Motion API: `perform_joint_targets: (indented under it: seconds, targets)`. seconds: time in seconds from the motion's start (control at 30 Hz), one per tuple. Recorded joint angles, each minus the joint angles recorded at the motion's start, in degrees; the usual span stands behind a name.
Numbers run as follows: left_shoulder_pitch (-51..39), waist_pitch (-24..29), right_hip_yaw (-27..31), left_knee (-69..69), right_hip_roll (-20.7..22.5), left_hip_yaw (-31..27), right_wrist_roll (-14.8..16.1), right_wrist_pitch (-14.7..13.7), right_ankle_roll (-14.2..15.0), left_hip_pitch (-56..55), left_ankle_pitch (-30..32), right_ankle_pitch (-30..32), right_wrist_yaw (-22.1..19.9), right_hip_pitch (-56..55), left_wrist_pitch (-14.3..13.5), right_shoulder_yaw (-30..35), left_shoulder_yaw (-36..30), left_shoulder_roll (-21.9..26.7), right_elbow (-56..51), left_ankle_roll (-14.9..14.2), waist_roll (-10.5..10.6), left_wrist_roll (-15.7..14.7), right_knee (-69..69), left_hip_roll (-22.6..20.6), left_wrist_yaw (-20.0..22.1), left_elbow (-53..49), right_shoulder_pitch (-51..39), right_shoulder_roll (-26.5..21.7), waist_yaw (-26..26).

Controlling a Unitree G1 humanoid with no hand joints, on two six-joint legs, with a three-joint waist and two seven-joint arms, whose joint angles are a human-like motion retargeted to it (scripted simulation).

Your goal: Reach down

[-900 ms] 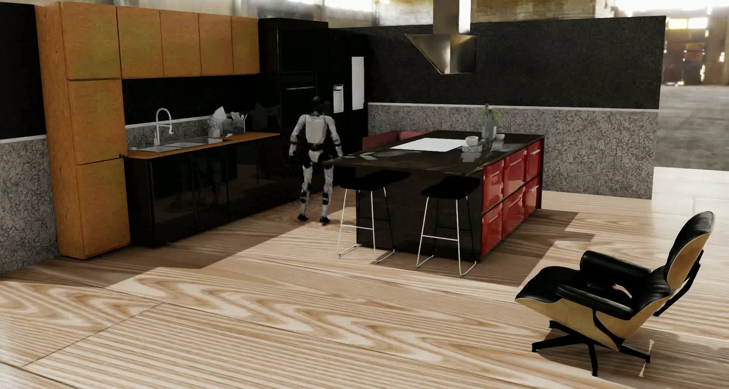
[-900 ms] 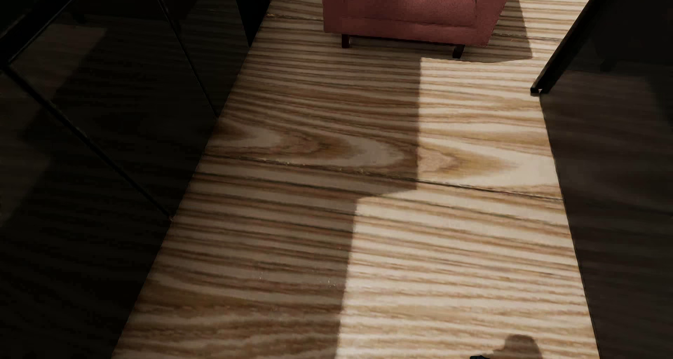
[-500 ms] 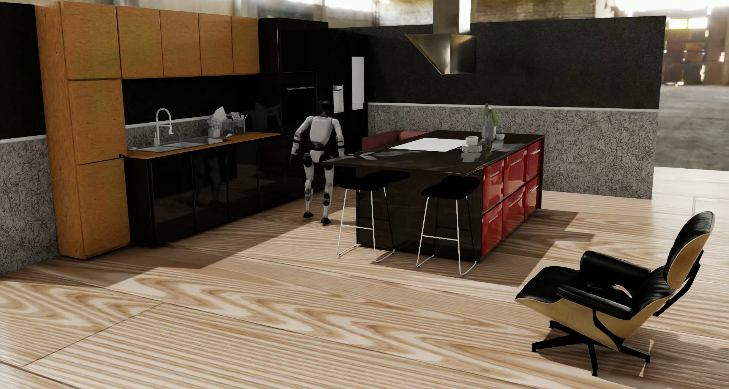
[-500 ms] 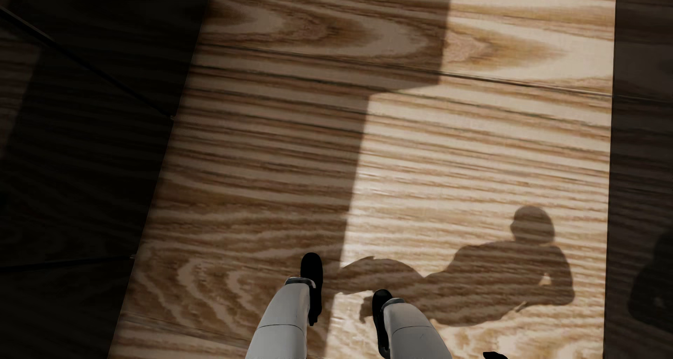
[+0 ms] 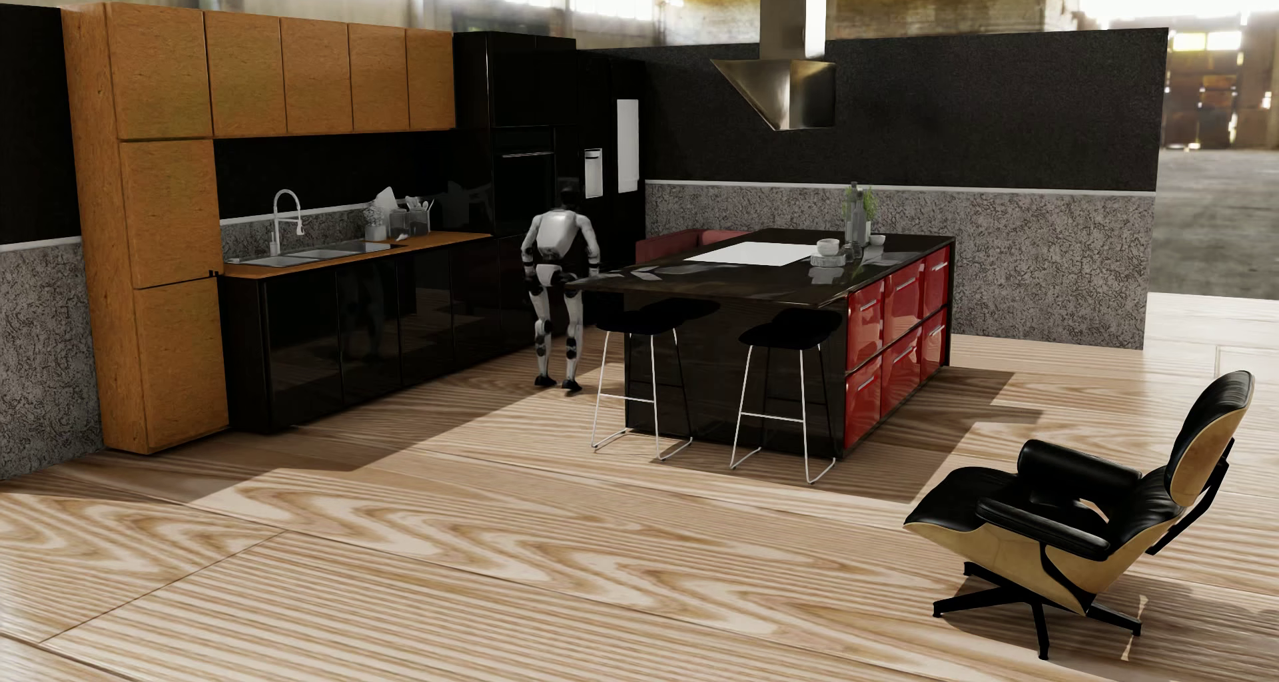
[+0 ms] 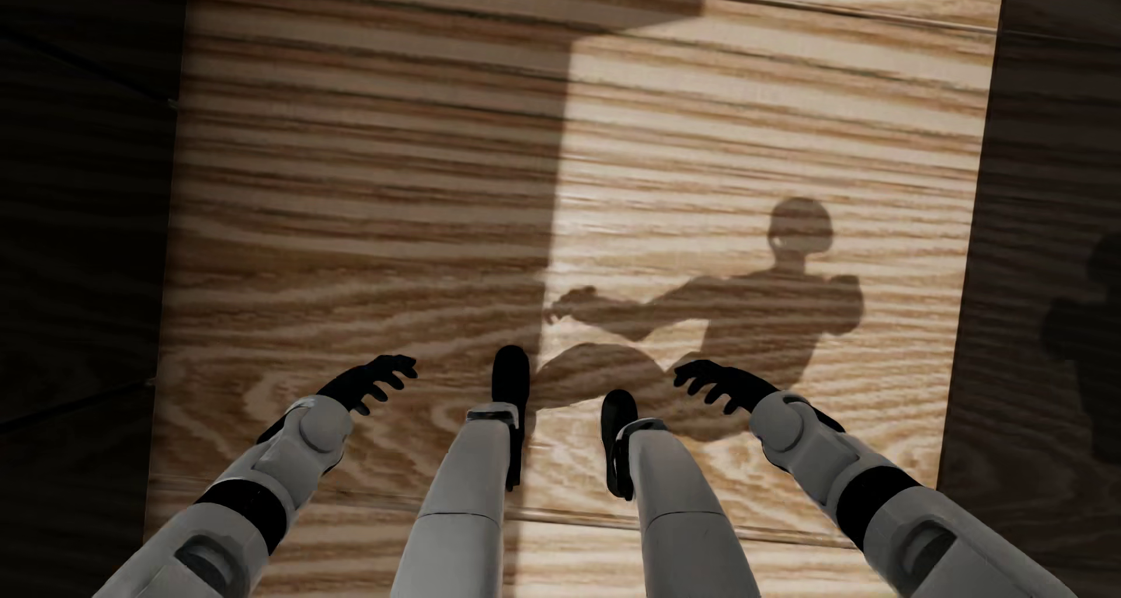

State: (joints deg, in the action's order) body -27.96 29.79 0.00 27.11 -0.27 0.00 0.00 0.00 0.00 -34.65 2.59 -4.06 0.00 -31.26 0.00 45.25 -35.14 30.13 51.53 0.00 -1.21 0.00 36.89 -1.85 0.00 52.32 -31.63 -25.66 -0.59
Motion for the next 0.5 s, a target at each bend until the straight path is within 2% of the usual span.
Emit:
perform_joint_targets:
  seconds: [0.07,0.13,0.2,0.3,0.37,0.4,0.5]
  targets:
    - [-14.4,0.0,0.0,3.2,-1.3,0.0,0.0,0.0,0.0,-4.9,0.9,-0.6,0.0,-4.6,0.0,5.5,-2.8,1.4,5.7,0.0,-0.3,0.0,4.4,-0.3,0.0,2.5,-15.4,1.3,-1.5]
    - [-29.8,0.0,0.0,6.6,-3.5,0.0,0.0,0.0,0.0,-14.2,1.3,0.2,0.0,-14.3,0.0,9.8,-7.8,2.5,11.3,0.0,-0.3,0.0,10.3,0.0,0.0,8.1,-30.6,1.8,-2.8]
    - [-43.1,0.0,0.0,9.9,-5.9,0.0,0.0,0.0,0.0,-24.6,1.1,-0.5,0.0,-25.0,0.0,10.3,-12.0,3.9,15.5,0.0,0.0,0.0,16.1,0.2,0.0,12.7,-43.7,2.6,-4.4]
    - [-56.1,0.0,0.0,15.0,-9.2,0.0,0.0,0.0,0.0,-35.5,-2.5,-2.3,0.0,-35.7,0.0,9.0,-9.9,4.9,16.7,0.0,0.2,0.0,22.5,1.1,0.0,15.1,-58.6,2.8,-4.9]
    - [-61.9,0.0,0.0,17.8,-10.7,0.0,0.0,0.0,0.0,-41.1,-2.2,-1.0,0.0,-41.7,0.0,8.9,-8.6,4.9,18.7,0.0,0.3,0.0,26.6,0.2,0.0,15.9,-53.3,3.2,-4.4]
    - [-61.0,0.0,0.0,18.9,-11.6,0.0,0.0,0.0,0.0,-42.7,-2.5,-0.8,0.0,-43.7,0.0,9.7,-8.4,4.5,19.6,0.0,0.4,0.0,28.6,-0.2,0.0,16.6,-51.4,3.3,-4.1]
    - [-59.8,0.0,0.0,22.3,-11.3,0.0,0.0,0.0,0.0,-45.6,-3.5,-2.6,0.0,-45.3,0.0,6.8,-7.8,3.9,19.2,0.0,0.6,0.0,30.0,0.1,0.0,17.4,-49.7,4.4,-3.9]
